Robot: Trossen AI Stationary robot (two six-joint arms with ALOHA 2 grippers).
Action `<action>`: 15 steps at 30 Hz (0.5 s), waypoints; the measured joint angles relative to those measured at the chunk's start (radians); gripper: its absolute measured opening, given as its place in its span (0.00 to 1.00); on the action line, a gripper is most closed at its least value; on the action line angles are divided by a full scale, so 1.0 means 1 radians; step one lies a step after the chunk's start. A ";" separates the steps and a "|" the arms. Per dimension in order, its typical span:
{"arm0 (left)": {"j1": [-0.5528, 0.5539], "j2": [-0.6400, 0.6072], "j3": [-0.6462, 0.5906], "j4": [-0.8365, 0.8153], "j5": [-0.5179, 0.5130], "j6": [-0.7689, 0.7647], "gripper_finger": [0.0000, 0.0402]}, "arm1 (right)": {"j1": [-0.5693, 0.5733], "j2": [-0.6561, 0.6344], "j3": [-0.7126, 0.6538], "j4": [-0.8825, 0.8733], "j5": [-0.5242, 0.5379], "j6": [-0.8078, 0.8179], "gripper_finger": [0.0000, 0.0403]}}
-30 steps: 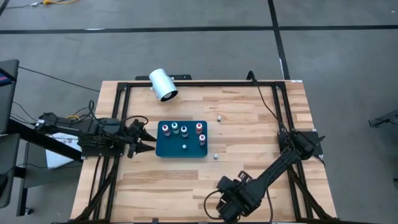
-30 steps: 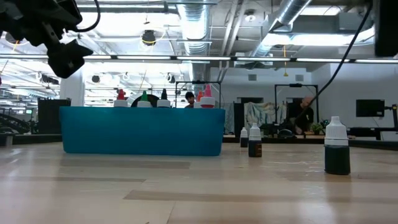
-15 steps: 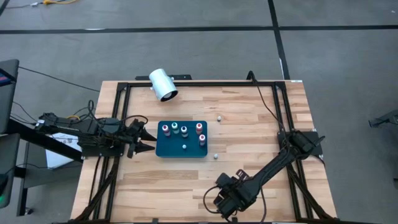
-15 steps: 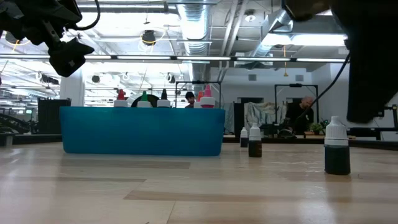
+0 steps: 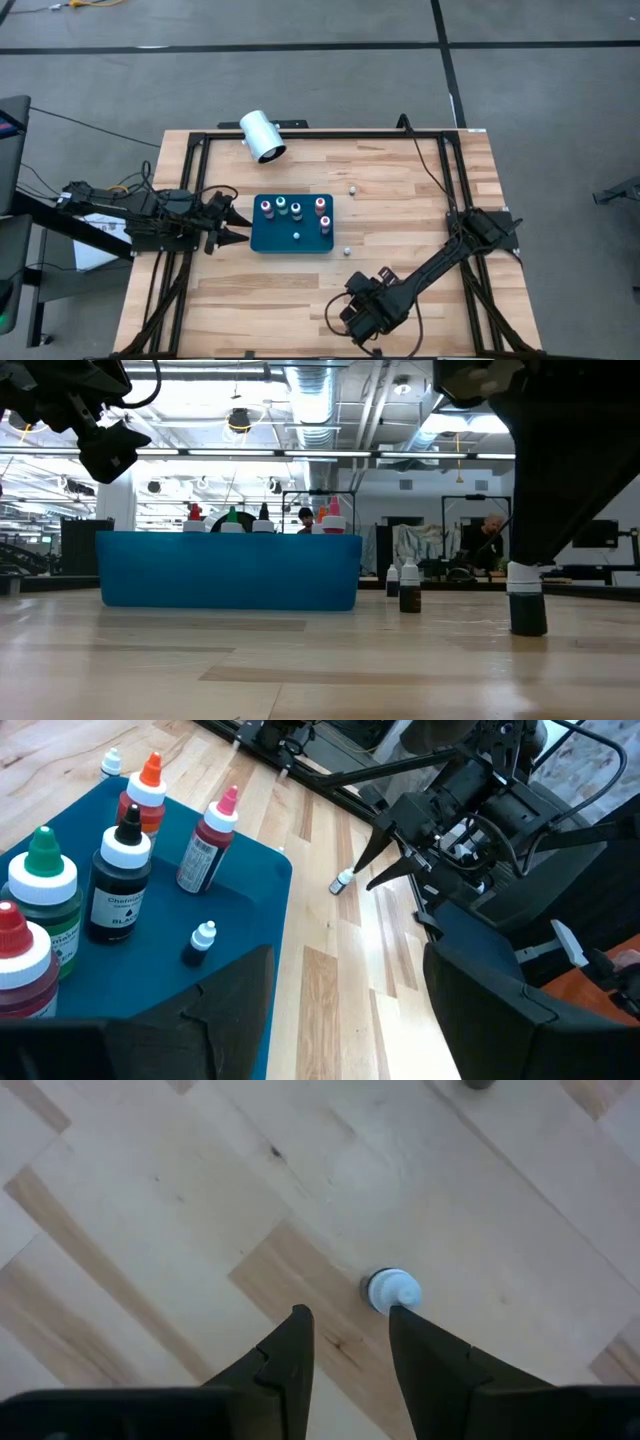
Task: Pick & Place food coloring
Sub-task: Put the small black food coloring bottle into the bin
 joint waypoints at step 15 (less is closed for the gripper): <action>0.000 0.000 0.000 0.000 0.000 0.028 0.62 | -0.019 0.010 0.000 -0.020 0.009 0.013 0.30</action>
